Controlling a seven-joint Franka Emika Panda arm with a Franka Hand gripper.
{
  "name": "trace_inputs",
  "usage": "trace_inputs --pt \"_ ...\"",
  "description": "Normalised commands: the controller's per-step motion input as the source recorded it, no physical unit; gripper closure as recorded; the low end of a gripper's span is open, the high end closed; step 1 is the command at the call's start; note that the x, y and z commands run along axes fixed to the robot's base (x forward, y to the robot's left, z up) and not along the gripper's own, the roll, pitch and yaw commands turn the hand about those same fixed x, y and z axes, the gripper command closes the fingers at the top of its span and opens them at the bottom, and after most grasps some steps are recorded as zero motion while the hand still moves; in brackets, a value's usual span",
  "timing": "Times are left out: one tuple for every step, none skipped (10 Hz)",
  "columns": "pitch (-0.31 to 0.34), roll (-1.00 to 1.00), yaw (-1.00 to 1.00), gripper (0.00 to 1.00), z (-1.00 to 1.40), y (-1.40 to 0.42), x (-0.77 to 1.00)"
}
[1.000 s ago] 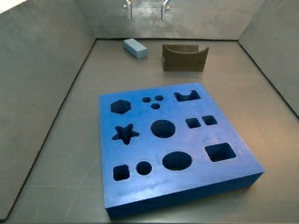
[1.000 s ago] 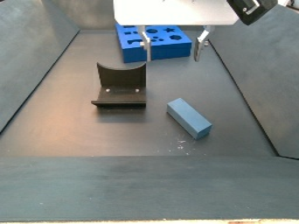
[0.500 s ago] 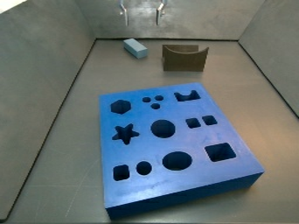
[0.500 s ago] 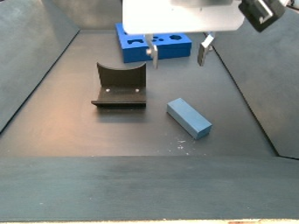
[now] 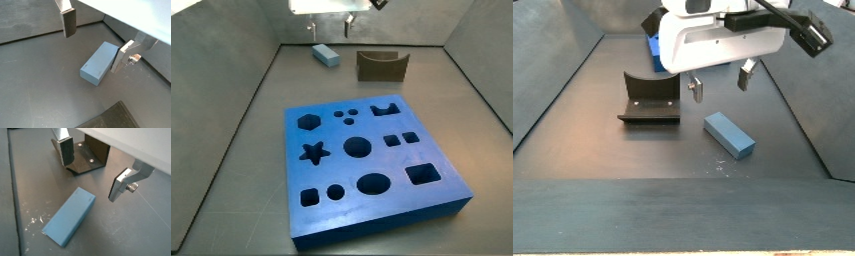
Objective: Pick up the rectangle object. Move up. Place the rectangle object on the fixture. Regrasp the rectangle object. Move to above the board. Insert the rectangle object.
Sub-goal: Pick up the rectangle object.
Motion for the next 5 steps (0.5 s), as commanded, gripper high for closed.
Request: trace_inputs --pt "-0.134 -0.77 0.15 0.00 -0.38 0.71 -0.55" --pt "-0.280 -0.65 0.16 0.00 -0.49 0.71 -0.60" --pt "-0.306 -0.63 0.14 0.00 -0.51 0.72 -0.59" --pt "-0.054 0.00 0.05 0.00 -0.01 0.09 0.00" --pt "0.000 -0.03 0.00 0.00 0.00 0.05 0.00"
